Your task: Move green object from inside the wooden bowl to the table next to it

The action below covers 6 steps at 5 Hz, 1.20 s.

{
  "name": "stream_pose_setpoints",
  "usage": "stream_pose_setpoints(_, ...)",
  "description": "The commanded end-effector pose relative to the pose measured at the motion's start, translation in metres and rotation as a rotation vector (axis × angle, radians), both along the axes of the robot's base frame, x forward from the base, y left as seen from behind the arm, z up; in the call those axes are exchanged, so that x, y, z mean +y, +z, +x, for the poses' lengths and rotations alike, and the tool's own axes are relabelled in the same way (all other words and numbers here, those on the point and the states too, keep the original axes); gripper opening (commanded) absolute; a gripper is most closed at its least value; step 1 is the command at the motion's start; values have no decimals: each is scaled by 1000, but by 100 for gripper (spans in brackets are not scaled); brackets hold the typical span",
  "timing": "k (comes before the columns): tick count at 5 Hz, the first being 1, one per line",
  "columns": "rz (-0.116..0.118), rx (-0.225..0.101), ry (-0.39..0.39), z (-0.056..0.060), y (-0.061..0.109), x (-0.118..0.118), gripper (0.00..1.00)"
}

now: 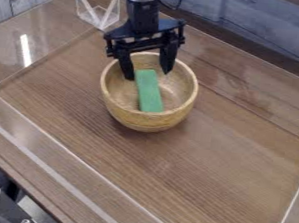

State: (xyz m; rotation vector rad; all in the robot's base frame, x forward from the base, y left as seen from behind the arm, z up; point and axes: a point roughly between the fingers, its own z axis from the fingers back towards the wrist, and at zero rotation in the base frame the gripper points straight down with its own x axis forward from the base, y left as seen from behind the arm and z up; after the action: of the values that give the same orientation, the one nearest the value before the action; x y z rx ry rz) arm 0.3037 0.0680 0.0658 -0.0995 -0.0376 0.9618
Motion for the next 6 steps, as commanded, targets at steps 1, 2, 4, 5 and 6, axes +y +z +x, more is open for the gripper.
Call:
stream_pose_setpoints(1,17,-35,-51,0,1,-9,100)
stream_pose_setpoints(2,22,-54,-96,-3,-1,-16,100)
stream_pose_setpoints(4,25,-105,-77,-15,21,5,100)
stream_pose_setpoints(5,35,-121,-82,-11,41,-2,100)
stream_pose_setpoints(6,43,-130,-94,-7,57,-12,100)
